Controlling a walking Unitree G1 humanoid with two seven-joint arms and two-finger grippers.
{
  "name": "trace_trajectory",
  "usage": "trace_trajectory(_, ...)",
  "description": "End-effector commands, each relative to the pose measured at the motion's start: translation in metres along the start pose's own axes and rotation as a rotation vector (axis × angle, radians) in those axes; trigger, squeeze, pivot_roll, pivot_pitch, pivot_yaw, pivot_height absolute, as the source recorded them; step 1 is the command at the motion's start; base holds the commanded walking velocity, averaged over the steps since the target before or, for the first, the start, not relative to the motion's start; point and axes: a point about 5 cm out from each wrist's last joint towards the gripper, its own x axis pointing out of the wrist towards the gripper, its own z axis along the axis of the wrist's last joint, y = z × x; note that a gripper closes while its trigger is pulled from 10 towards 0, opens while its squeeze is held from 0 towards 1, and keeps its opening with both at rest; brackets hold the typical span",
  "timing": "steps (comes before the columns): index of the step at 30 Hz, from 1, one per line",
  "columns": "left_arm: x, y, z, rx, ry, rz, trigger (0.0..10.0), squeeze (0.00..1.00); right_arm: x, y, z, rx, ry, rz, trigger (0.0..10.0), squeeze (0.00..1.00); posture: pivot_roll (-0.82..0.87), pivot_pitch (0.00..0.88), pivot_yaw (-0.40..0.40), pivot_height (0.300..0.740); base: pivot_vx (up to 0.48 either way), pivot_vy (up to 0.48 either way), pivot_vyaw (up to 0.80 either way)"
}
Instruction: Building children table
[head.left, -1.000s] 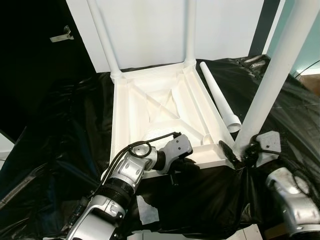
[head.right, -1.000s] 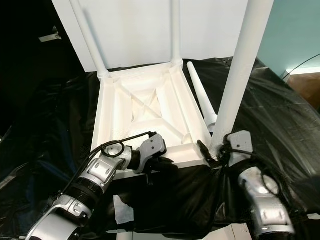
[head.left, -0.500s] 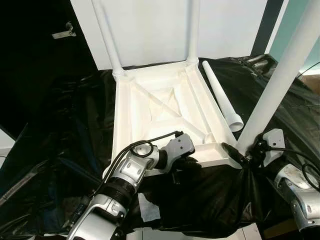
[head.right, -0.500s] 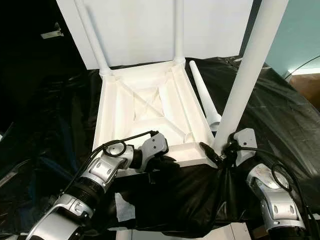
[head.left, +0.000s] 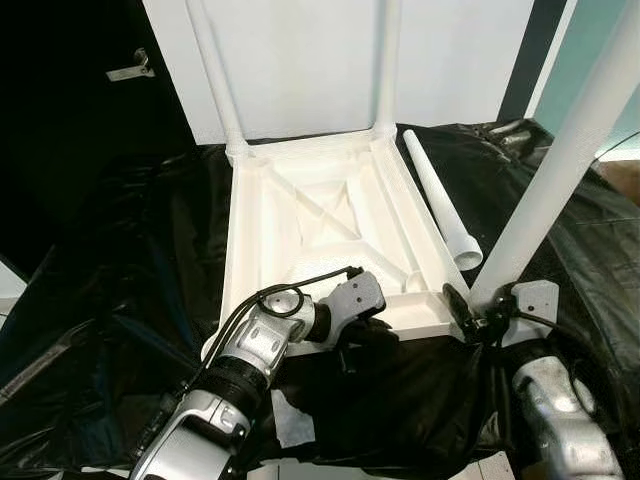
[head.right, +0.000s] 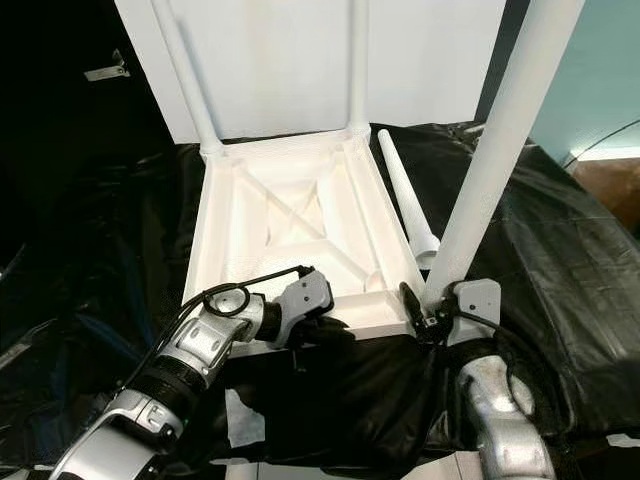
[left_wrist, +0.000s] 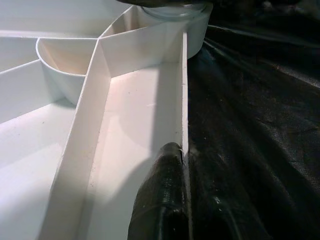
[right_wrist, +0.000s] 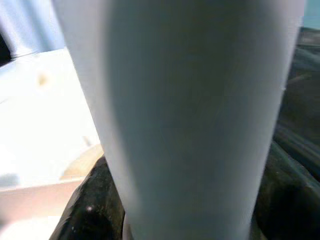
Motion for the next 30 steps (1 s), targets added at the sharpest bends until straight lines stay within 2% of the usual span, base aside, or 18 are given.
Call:
trace_trajectory(1, 0.006, -0.023, -0.056, -0.233, 0.09, -0.038, 10.0, 0.0, -0.004, -0.005, -0.012, 0.037, 0.062, -0.091, 0.0, 0.0, -0.12, 0.013, -0.004, 0.74, 0.0, 0.0, 0.0)
trace_trajectory(2, 0.006, -0.023, -0.056, -0.233, 0.09, -0.038, 10.0, 0.0, -0.004, -0.005, -0.012, 0.037, 0.062, -0.091, 0.0, 0.0, -0.12, 0.013, -0.004, 0.74, 0.0, 0.0, 0.0)
trace_trajectory(5, 0.006, -0.022, -0.055, -0.234, 0.087, -0.032, 10.0, 0.0, -0.001, -0.008, -0.01, 0.073, 0.043, -0.219, 0.0, 0.0, -0.12, 0.009, -0.005, 0.74, 0.0, 0.0, 0.0)
trace_trajectory(7, 0.006, -0.022, -0.055, -0.234, 0.087, -0.032, 10.0, 0.0, -0.001, -0.008, -0.01, 0.073, 0.043, -0.219, 0.0, 0.0, -0.12, 0.009, -0.005, 0.74, 0.0, 0.0, 0.0)
trace_trajectory(9, 0.006, -0.022, -0.055, -0.235, 0.085, -0.032, 10.0, 0.0, -0.002, -0.006, -0.012, 0.088, 0.053, -0.285, 0.0, 0.0, -0.11, 0.01, -0.003, 0.74, 0.0, 0.0, 0.0)
trace_trajectory(13, 0.005, -0.022, -0.056, -0.236, 0.085, -0.03, 10.0, 0.0, -0.002, -0.001, -0.013, 0.086, 0.057, -0.291, 0.1, 0.0, -0.11, 0.012, 0.0, 0.74, 0.0, 0.0, 0.0)
trace_trajectory(14, 0.005, -0.022, -0.056, -0.237, 0.085, -0.029, 10.0, 0.0, 0.0, -0.001, -0.012, 0.067, 0.053, -0.271, 9.6, 0.0, -0.12, 0.016, 0.002, 0.74, 0.0, 0.0, 0.0)
trace_trajectory(16, 0.005, -0.021, -0.055, -0.237, 0.085, -0.028, 10.0, 0.0, 0.002, 0.001, -0.01, 0.041, 0.043, -0.238, 10.0, 0.0, -0.12, 0.018, 0.004, 0.74, 0.0, 0.0, 0.0)
trace_trajectory(17, 0.005, -0.021, -0.055, -0.237, 0.084, -0.028, 10.0, 0.0, 0.004, 0.002, -0.007, 0.02, 0.03, -0.195, 10.0, 0.0, -0.12, 0.018, 0.004, 0.74, 0.0, 0.0, 0.0)
trace_trajectory(19, 0.005, -0.021, -0.055, -0.237, 0.084, -0.028, 10.0, 0.0, 0.004, 0.002, -0.007, 0.02, 0.03, -0.195, 10.0, 0.0, -0.12, 0.018, 0.004, 0.74, 0.0, 0.0, 0.0)
trace_trajectory(20, 0.006, -0.021, -0.055, -0.237, 0.082, -0.028, 10.0, 0.0, 0.006, 0.003, -0.004, -0.002, 0.01, -0.134, 10.0, 1.0, -0.13, 0.021, 0.004, 0.74, 0.0, 0.0, 0.0)
trace_trajectory(21, 0.006, -0.021, -0.055, -0.237, 0.082, -0.028, 10.0, 0.0, 0.006, 0.003, -0.004, -0.002, 0.01, -0.134, 10.0, 1.0, -0.13, 0.021, 0.004, 0.74, 0.0, 0.0, 0.0)
trace_trajectory(24, 0.007, -0.021, -0.053, -0.237, 0.075, -0.029, 10.0, 0.0, 0.015, -0.015, 0.005, -0.073, -0.006, -0.029, 10.0, 1.0, -0.13, 0.023, 0.003, 0.74, 0.0, 0.0, 0.0)
trace_trajectory(25, 0.007, -0.021, -0.053, -0.237, 0.075, -0.029, 10.0, 0.0, 0.015, -0.015, 0.005, -0.073, -0.006, -0.029, 10.0, 1.0, -0.13, 0.023, 0.003, 0.74, 0.0, 0.0, 0.0)
trace_trajectory(26, 0.007, -0.021, -0.053, -0.238, 0.074, -0.029, 10.0, 0.0, 0.019, -0.019, 0.008, -0.09, 0.002, 0.052, 10.0, 1.0, -0.13, 0.026, 0.006, 0.74, 0.0, 0.0, 0.0)
trace_trajectory(28, 0.007, -0.021, -0.053, -0.238, 0.074, -0.029, 10.0, 0.0, 0.019, -0.019, 0.008, -0.09, 0.002, 0.052, 10.0, 1.0, -0.13, 0.026, 0.006, 0.74, 0.0, 0.0, 0.0)
trace_trajectory(29, 0.007, -0.021, -0.053, -0.238, 0.073, -0.029, 10.0, 0.0, 0.02, -0.019, 0.009, -0.087, 0.007, 0.083, 10.0, 0.95, -0.13, 0.026, 0.006, 0.74, 0.0, 0.0, 0.0)
trace_trajectory(30, 0.007, -0.021, -0.053, -0.238, 0.073, -0.029, 10.0, 0.0, 0.02, -0.019, 0.009, -0.087, 0.007, 0.083, 10.0, 0.95, -0.13, 0.026, 0.006, 0.74, 0.0, 0.0, 0.0)
